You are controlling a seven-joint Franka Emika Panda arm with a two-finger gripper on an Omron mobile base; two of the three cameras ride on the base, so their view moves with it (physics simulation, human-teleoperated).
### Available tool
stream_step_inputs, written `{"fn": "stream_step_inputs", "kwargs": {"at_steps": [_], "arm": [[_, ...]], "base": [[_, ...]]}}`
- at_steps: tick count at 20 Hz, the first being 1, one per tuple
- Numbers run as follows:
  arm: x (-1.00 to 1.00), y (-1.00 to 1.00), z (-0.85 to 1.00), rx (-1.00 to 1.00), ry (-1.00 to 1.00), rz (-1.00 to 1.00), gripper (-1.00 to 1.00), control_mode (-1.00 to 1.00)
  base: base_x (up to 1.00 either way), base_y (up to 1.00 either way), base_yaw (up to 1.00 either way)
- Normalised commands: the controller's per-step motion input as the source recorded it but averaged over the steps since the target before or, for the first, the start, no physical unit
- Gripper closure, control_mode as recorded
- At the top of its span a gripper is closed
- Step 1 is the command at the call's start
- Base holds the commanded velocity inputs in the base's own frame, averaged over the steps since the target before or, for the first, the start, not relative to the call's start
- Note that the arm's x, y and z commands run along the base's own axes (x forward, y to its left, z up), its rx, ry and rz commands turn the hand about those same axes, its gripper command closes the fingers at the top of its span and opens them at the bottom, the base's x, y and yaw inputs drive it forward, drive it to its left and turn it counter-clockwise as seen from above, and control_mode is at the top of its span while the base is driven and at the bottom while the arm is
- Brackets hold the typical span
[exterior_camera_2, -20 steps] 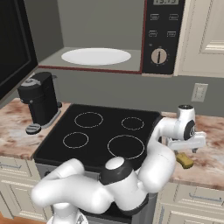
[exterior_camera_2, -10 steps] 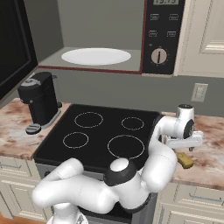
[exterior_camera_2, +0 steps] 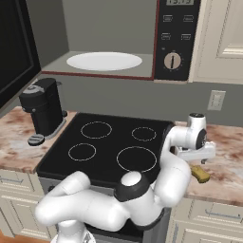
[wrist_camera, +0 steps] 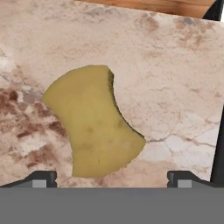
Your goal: Place the sponge inside the microwave to prepare for sanitizing.
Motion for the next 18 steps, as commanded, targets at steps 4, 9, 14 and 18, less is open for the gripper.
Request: {"fn": "stream_step_inputs", "kwargs": {"at_steps": [4, 9, 14, 18], "arm": [[-0.16, -0.46, 0.00, 0.00, 0.02, 0.24, -1.00, -1.00], [-0.53, -0.49, 0.01, 0.06, 0.00, 0.29, -1.00, -1.00], [-0.53, -0.54, 0.07, 0.15, 0.00, 0.26, -1.00, -1.00], [-0.12, -0.32, 0.13, 0.15, 0.04, 0.18, -1.00, -1.00]], "base": [[0.00, 0.00, 0.00], [0.00, 0.00, 0.00], [0.00, 0.00, 0.00], [0.00, 0.00, 0.00]]}}
